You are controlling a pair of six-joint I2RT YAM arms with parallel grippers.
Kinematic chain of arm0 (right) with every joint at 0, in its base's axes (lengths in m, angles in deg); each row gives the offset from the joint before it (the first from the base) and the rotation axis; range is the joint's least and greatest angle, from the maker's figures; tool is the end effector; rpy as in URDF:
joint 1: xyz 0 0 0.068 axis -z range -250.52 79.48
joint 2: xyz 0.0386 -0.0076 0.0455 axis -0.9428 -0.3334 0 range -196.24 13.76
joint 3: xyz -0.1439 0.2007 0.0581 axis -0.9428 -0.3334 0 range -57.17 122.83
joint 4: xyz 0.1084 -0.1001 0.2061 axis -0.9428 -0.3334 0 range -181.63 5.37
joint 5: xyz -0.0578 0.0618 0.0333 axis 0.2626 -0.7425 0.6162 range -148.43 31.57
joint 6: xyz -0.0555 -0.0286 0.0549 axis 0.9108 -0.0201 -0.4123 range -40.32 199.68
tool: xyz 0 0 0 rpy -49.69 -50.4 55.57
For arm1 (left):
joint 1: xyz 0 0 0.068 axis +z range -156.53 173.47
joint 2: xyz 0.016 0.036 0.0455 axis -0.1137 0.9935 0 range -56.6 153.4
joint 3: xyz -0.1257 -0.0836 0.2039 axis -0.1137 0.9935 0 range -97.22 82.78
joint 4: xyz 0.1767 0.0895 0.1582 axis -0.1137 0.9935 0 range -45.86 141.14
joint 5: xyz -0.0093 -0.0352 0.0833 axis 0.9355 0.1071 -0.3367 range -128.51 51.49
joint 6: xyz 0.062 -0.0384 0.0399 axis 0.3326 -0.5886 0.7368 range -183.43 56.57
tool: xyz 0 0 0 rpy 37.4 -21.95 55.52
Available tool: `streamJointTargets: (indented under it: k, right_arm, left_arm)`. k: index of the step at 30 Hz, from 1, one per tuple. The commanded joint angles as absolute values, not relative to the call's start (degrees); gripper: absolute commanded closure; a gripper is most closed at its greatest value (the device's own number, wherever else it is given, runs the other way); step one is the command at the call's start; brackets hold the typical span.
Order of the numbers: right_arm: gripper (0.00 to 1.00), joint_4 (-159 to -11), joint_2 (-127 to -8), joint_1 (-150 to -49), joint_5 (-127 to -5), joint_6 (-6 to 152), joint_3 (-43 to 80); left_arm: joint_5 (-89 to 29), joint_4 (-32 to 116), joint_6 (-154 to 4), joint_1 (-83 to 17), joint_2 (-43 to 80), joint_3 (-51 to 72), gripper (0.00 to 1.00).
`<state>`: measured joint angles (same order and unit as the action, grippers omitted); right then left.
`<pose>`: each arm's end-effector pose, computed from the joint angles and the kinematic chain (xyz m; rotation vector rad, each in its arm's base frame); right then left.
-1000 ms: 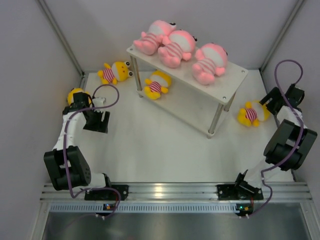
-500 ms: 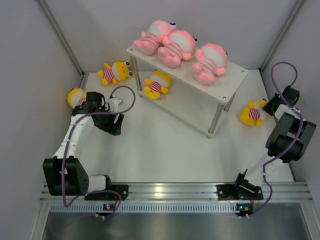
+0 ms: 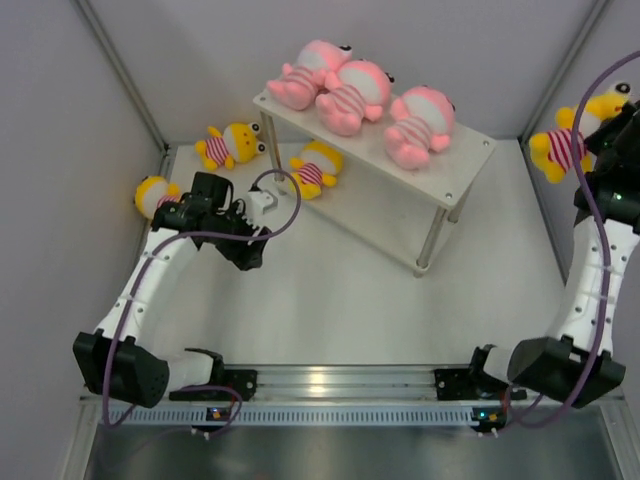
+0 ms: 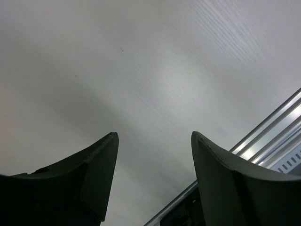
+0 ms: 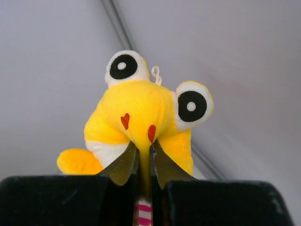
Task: Place and organize the stuffed toys onto the shelf
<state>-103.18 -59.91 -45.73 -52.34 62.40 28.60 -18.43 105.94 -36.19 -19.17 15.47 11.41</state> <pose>0.2830 -0.1392 0.4397 0.6795 1.5432 -0.1880 0.2363 -0.0784 0.2769 0.9924 2.4049 -0.3755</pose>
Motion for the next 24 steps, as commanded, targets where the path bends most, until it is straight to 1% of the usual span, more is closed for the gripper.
streamJointTargets:
  k: [1,2,4,5,7,8,9,10,11,12,13,16,20,23,24]
  right_arm:
    - [1.00,-105.19,-52.60,-51.78,-42.37,65.17,38.77]
    - [1.00,-105.37,-50.94,-56.07,-41.13,66.22,40.37]
    - [1.00,-105.46,-49.88,-60.66,-39.02,66.32,44.84]
    - [1.00,-105.63,-49.44,-65.46,-38.31,66.06,46.17]
    - [1.00,-105.29,-48.55,-70.50,-37.60,65.62,48.37]
    - [1.00,-104.50,-48.03,-77.05,-37.68,64.66,48.38]
    - [1.00,-102.58,-47.94,-80.07,-37.60,64.39,48.12]
    - [1.00,-101.25,-47.94,-86.28,-36.90,64.48,46.99]
    - [1.00,-100.02,-48.20,-89.74,-35.94,65.09,46.63]
    - [1.00,-99.05,-49.59,-93.69,-34.71,65.70,46.36]
    - [1.00,-97.13,-50.83,-101.03,-32.52,67.36,46.36]
    - [1.00,-95.62,-57.15,-112.49,-30.92,68.87,48.89]
    - [1.00,-94.20,-66.01,-118.59,-32.05,68.52,51.89]
    - [1.00,-96.41,-71.39,-122.02,-32.76,69.13,57.34]
    - [1.00,-96.41,-72.45,-124.12,-32.76,69.83,58.74]
  left_arm:
    - [-18.55,107.51,-38.20,-20.32,14.06,6.51,0.31]
    - [-18.99,107.69,-39.60,-20.50,14.06,5.62,0.31]
    - [-18.82,107.78,-40.40,-20.85,13.45,2.73,0.32]
    - [-18.65,108.04,-40.40,-20.94,13.36,1.58,0.32]
    - [-18.47,108.83,-40.67,-21.03,13.19,-2.19,0.31]
    - [-18.47,108.92,-41.02,-21.03,13.10,-3.43,0.31]
    - [-18.21,109.18,-41.28,-21.03,13.01,-4.66,0.30]
    - [-17.77,109.36,-41.63,-21.03,12.92,-7.20,0.30]
    - [-17.16,109.62,-41.81,-21.03,12.75,-8.53,0.29]
    - [-16.02,109.88,-41.90,-21.03,12.66,-9.67,0.29]
    - [-15.31,109.97,-42.07,-21.03,12.14,-11.60,0.28]
    - [-14.16,110.06,-42.25,-21.03,10.47,-14.25,0.27]
    - [-15.83,110.06,-40.41,-21.03,7.57,-15.13,0.24]
    - [-16.18,110.67,-39.09,-21.03,5.80,-16.96,0.21]
    - [-14.70,111.02,-38.56,-21.03,5.54,-18.11,0.18]
